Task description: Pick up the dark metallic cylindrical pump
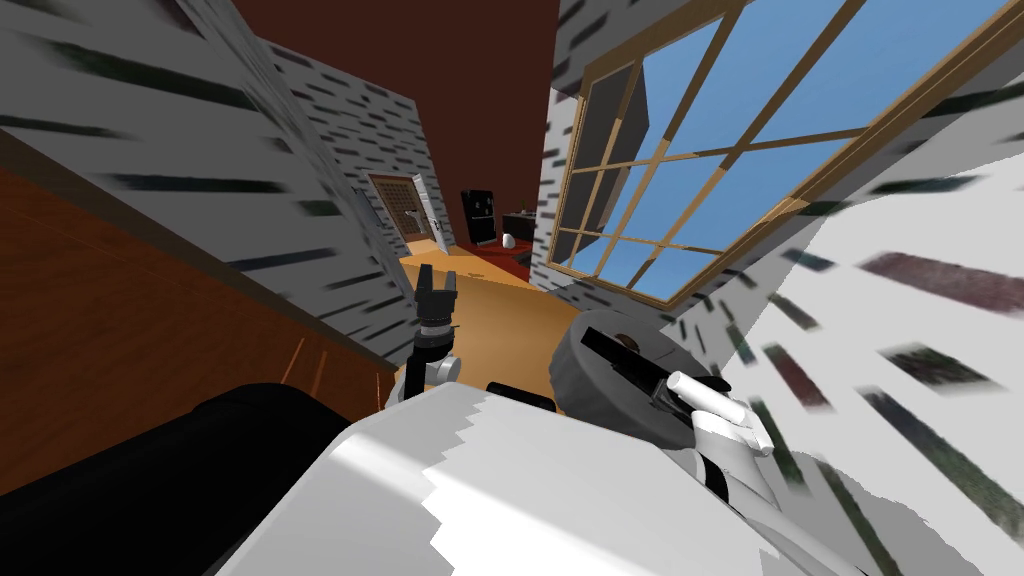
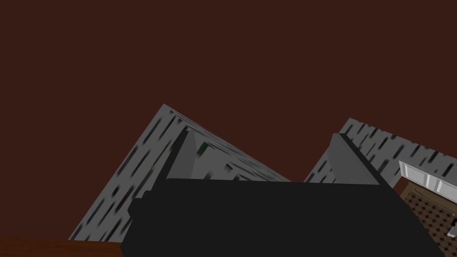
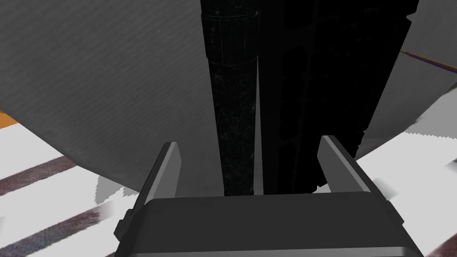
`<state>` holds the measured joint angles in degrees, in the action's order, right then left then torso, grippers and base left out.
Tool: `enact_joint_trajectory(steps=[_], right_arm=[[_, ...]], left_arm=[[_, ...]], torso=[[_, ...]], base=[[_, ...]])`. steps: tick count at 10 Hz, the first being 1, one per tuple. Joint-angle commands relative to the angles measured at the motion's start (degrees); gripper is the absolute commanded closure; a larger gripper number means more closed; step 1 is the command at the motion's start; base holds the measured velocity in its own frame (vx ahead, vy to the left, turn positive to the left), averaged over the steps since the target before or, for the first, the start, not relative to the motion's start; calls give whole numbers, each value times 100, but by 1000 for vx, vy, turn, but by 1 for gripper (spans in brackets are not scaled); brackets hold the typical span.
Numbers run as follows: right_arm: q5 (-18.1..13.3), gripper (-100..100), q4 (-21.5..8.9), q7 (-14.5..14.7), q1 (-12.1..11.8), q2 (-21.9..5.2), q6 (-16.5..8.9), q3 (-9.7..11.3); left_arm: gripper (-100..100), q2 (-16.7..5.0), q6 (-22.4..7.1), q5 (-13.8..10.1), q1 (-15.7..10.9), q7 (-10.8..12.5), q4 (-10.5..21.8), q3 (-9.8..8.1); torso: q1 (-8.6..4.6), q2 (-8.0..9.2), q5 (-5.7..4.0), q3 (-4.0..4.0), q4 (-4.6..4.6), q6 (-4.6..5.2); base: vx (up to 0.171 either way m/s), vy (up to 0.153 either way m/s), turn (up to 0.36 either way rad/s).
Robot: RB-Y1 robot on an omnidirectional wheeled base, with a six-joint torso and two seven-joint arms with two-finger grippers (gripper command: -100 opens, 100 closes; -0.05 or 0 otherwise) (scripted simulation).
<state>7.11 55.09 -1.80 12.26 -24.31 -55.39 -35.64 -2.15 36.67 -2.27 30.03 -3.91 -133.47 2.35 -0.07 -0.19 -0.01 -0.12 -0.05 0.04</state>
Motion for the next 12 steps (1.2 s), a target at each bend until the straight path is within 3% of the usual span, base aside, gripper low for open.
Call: enact_joint_trajectory(steps=[1,2,3,5,6,7,11,12], right_arm=[[0,-100,0,0,0,0,0,0],[4,0,-12,6,-1,0,-19,-5],[-3,-100,-130,-21,-22,48,158,52],[-9,-100,-251,-47,-44,97,334,107],[-9,-100,-250,-36,-17,72,280,90],[-11,100,-262,-41,-17,75,308,94],[-11,100,-269,-39,-26,83,294,96],[-11,0,-269,-37,-27,83,294,97]], left_arm=[[0,0,0,0,0,0,0,0],[0,0,0,0,0,0,0,0],[0,0,0,0,0,0,0,0],[0,0,0,0,0,0,0,0],[0,0,0,0,0,0,0,0],[0,0,0,0,0,0,0,0],[0,0,0,0,-1,0,0,0],[0,0,0,0,-1,0,0,0]], torso=[[0,0,0,0,0,0],[4,9,1,5,2,0],[7,17,2,9,4,0],[-6,6,-1,4,2,1],[-7,6,-2,3,1,1],[1,13,0,7,3,0],[-1,12,4,9,8,-4],[-2,12,4,9,8,-3]], base=[[25,-9,7],[0,0,0],[30,-29,-21],[46,-42,-22],[16,-17,0],[0,0,0],[-1,1,-3],[0,0,0]])
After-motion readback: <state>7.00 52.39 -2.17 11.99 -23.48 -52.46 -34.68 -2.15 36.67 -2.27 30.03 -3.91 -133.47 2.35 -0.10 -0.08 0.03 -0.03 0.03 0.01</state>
